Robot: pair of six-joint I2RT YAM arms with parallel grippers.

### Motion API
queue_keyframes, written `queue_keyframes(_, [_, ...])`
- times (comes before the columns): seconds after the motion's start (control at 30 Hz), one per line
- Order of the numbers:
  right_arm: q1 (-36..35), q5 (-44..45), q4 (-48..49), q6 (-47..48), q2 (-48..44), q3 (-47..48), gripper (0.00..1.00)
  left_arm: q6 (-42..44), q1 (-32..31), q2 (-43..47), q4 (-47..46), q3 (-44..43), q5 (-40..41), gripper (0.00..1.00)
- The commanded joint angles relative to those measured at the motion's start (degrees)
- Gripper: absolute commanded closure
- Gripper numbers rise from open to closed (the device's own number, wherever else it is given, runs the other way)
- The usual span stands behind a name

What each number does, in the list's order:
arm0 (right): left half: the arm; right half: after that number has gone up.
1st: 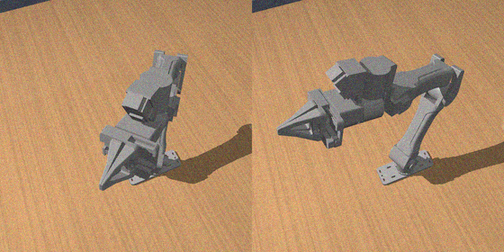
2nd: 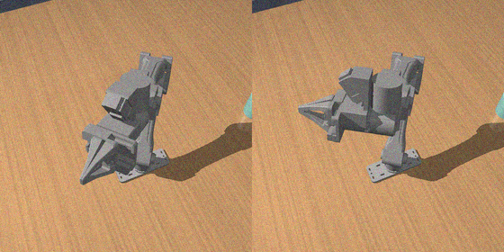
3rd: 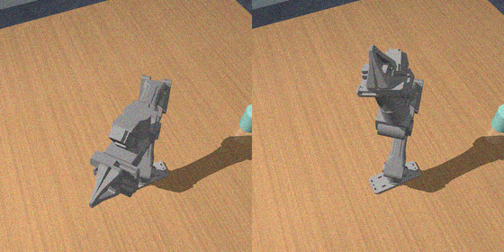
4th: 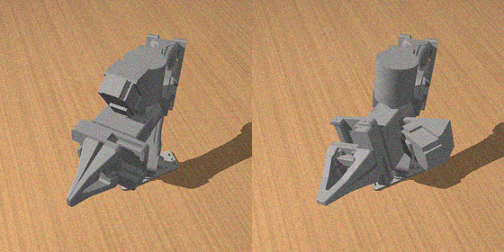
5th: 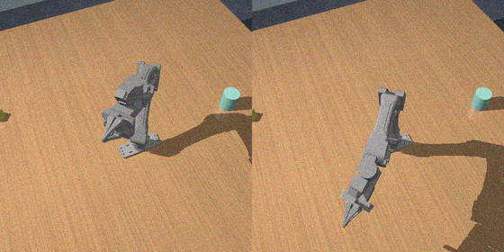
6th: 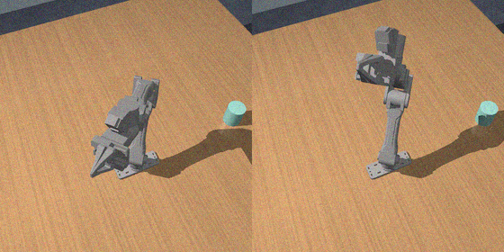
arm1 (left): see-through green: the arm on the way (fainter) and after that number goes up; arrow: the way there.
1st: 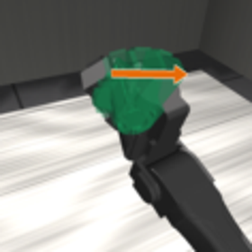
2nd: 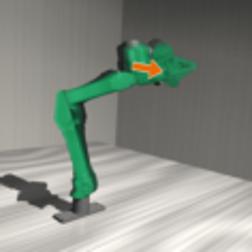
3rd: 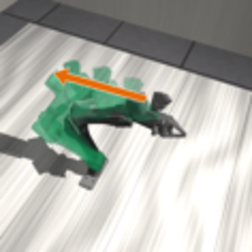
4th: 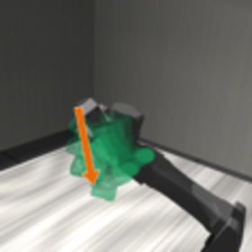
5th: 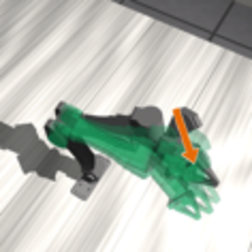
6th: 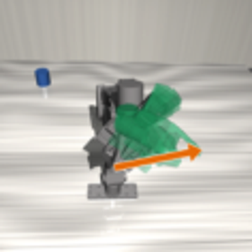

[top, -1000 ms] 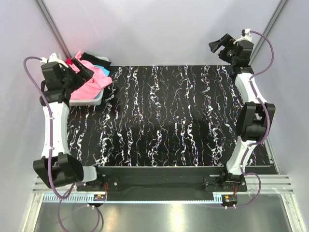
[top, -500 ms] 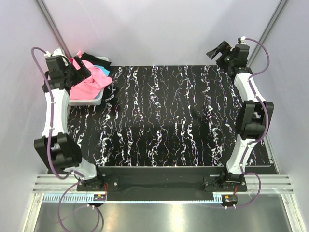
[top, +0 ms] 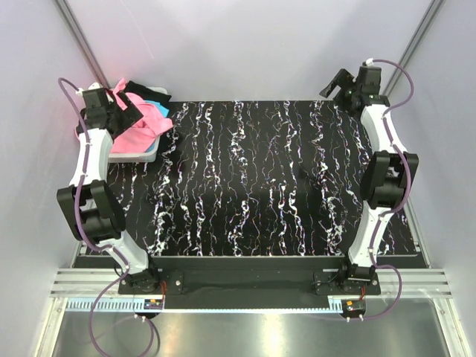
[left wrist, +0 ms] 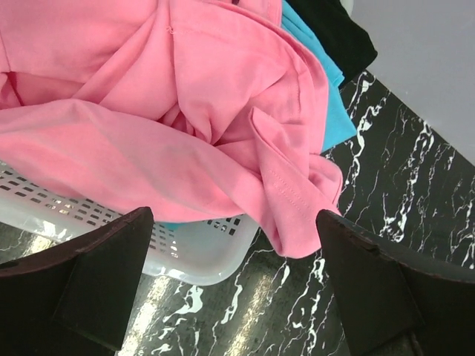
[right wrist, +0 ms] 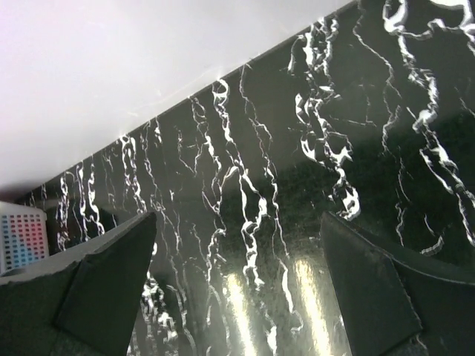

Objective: Fold and stack the t-shirts
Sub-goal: Grab the tshirt from the pile

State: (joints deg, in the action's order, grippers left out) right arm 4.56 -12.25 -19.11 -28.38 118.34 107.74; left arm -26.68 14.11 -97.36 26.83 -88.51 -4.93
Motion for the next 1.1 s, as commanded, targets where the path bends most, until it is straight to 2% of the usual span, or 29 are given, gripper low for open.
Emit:
queue_keyframes(0.0, [0.89,4.94,-13.42,-0.61,2.41,13.31,0.0,-2.06,0.13,0.77,-4.33,-3.68,-0.33,0.01])
queue_keyframes(0.07, [2.12,4.17,-18.83,-0.98,3.82,19.23,0.0,-2.68,0.3,1.38,-4.42,-3.6,-1.57,0.01])
queue_keyframes(0.13, [2.39,5.2,-20.53,3.22,2.51,21.54,0.0,-2.16,0.48,1.65,-4.94,-3.51,-5.08,0.01])
queue_keyframes(0.23, [2.39,18.72,-17.03,2.82,-2.83,14.28,0.0,-1.01,0.57,2.53,-6.61,-2.11,-7.99,0.01])
queue_keyframes(0.33, [3.09,14.3,-14.72,4.38,-4.44,8.02,0.0,-4.43,1.79,4.9,-11.96,3.77,-8.6,0.01])
queue_keyframes(0.37, [3.18,12.45,-14.81,4.13,-5.22,7.14,0.0,-5.92,3.45,5.34,-15.28,6.65,-12.0,0.01])
queue_keyframes(0.43, [3.18,13.04,-14.29,1.77,-7.76,3.71,0.0,-7.77,5.13,6.13,-17.68,8.78,-13.79,0.01])
queue_keyframes(0.53, [3.18,16.37,-11.65,1.57,-10.84,0.45,0.0,-9.01,6.98,6.83,-17.87,9.94,-12.22,0.01])
queue_keyframes(0.67, [3.18,18.58,-10.07,2.28,-12.7,0.44,0.0,-6.46,7.42,7.1,-15.32,8.1,-12.21,0.01])
queue_keyframes(0.8, [3.18,15.25,-10.07,2.89,-12.79,1.33,0.0,-6.2,7.42,8.15,-14.61,8.88,-11.77,0.01])
queue_keyframes(0.93, [3.27,16.21,-9.98,3.06,-12.88,1.85,0.0,-5.49,7.16,9.47,-13.65,9.85,-8.7,0.01])
queue_keyframes(1.07, [3.27,8.15,-9.98,6.49,-12.08,4.14,0.0,-2.77,5.41,9.38,-8.99,7.92,-2.46,0.01])
